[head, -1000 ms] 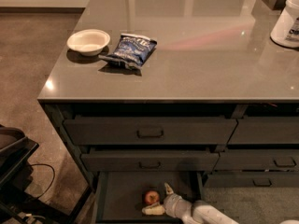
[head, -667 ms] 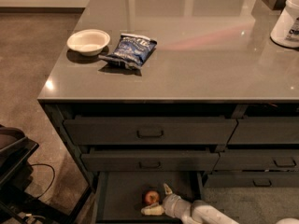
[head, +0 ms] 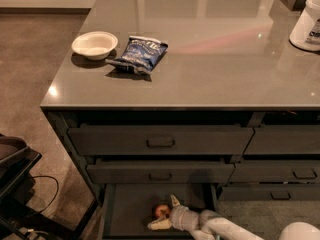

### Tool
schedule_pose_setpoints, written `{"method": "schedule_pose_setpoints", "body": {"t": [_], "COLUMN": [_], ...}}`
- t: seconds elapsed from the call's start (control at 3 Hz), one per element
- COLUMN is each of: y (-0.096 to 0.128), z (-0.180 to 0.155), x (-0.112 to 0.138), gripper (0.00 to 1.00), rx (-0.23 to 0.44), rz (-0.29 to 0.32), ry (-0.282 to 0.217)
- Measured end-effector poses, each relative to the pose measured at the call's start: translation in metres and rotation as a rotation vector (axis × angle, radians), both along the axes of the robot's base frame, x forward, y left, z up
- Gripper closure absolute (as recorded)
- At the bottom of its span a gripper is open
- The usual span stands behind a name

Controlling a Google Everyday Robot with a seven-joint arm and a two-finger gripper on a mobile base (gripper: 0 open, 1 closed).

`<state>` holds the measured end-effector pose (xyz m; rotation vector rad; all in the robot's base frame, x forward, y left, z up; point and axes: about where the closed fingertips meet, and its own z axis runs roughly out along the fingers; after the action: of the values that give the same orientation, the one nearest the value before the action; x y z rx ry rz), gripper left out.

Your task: Pick apple from bottom drawer and place on counter

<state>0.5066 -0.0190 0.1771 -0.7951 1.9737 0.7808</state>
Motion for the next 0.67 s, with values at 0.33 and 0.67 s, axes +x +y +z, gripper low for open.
{"method": "schedule_pose_setpoints", "body": {"t": [0.33, 0.67], "y": [0.001, 0.001], "z": [-0.0222, -0.0222], "x": [-0.0059, -0.0059], "gripper": [0.0, 0.0], "rx": [0.0, 0.0], "rz": [-0.039, -0.039], "ry": [0.016, 0.016]}}
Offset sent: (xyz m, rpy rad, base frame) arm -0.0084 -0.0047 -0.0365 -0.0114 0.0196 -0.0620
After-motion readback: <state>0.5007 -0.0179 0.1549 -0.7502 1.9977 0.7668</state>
